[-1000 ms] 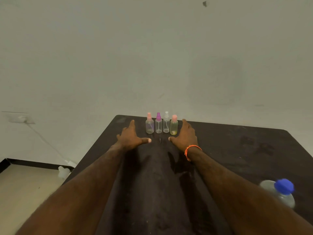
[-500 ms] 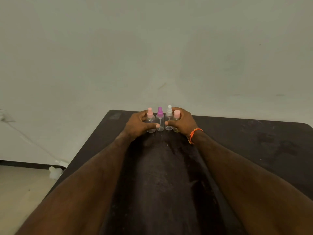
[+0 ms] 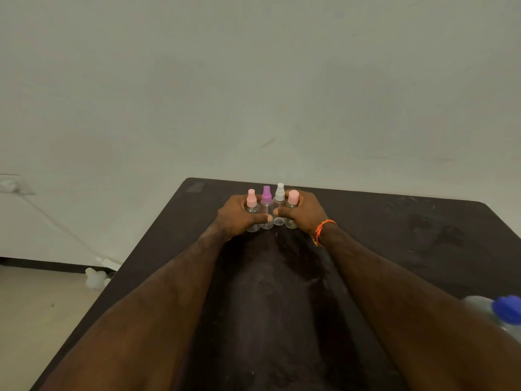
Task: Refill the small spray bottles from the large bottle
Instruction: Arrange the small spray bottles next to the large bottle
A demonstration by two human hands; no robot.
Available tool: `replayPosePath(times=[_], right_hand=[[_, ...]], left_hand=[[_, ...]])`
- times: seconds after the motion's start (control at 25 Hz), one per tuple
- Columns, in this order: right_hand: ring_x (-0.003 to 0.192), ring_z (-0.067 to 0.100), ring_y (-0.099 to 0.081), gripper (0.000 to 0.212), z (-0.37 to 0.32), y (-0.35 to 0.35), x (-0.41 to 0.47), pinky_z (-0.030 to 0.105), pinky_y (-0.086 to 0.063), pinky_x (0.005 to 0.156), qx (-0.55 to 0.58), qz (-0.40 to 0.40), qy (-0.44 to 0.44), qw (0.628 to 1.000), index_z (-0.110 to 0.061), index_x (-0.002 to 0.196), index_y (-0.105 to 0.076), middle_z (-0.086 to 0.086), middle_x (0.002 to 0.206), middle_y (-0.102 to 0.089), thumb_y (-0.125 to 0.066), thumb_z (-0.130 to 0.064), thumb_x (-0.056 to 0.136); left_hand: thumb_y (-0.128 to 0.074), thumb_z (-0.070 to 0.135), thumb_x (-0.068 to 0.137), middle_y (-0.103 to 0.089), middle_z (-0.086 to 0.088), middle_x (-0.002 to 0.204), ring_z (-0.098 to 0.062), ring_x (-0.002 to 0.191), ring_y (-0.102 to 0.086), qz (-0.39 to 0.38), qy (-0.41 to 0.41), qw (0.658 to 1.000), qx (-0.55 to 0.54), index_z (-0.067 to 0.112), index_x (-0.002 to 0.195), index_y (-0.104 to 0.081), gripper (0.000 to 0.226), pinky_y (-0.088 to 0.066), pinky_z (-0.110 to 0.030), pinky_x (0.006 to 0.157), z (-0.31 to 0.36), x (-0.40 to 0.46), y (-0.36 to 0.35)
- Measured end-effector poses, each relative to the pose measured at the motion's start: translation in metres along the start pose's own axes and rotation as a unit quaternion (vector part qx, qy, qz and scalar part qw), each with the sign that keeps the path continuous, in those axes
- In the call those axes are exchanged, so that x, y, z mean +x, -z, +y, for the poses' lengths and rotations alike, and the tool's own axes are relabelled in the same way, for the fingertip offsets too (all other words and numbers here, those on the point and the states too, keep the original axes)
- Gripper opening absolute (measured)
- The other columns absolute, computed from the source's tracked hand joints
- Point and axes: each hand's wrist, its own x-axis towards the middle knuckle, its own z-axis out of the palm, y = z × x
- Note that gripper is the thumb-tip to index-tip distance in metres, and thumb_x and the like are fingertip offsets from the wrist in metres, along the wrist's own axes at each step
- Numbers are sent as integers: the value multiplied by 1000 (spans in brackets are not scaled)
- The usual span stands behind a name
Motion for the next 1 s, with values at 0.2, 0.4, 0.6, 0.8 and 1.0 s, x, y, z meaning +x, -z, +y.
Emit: replayPosePath(times=[0.2,0.4,0.6,0.8,1.0], right_hand=[[91,23,-70,34,-23,17,-64,33,-57,77,4,-1,21,1000,-13,103,-72,4,97,-74,-86,-15,72],[91,21,-70,35,-31,33,-137,35,-57,79,-8,-16,33,999,-14,104,-72,3,97,-74,-86,-16,72],[88,20,-71,35,-24,40,-208,27,-58,71,4,-33,34,999,-13,105,-72,4,95,-74,-85,-11,73],[89,22,-71,36,-8,42,-238,32,-59,74,2,-35,21,999,-15,102,-73,3,94,-75,-88,-11,69],[92,22,-73,44,6,42,-246,31,-61,73,50,-42,12,998,-18,113,-70,3,100,-75,-86,-10,73]], left_hand=[[-94,53,67,-81,5,91,-16,87,-79,14,-18,1000,11,26,101,-81,46,-65,-45,87,30,-62,-4],[-93,42,75,-81,4,102,-17,95,-78,-6,-53,998,21,26,116,-79,46,-64,-47,90,55,-129,-19],[-93,43,74,-80,3,99,-19,91,-78,-8,-39,998,44,24,115,-78,47,-65,-48,86,60,-187,-38],[-97,32,72,-78,5,92,-14,87,-76,35,-10,997,62,26,100,-74,38,-64,-46,89,56,-224,-60],[-97,39,69,-78,12,90,-9,91,-74,41,22,998,34,34,98,-72,38,-57,-51,101,39,-232,-76]])
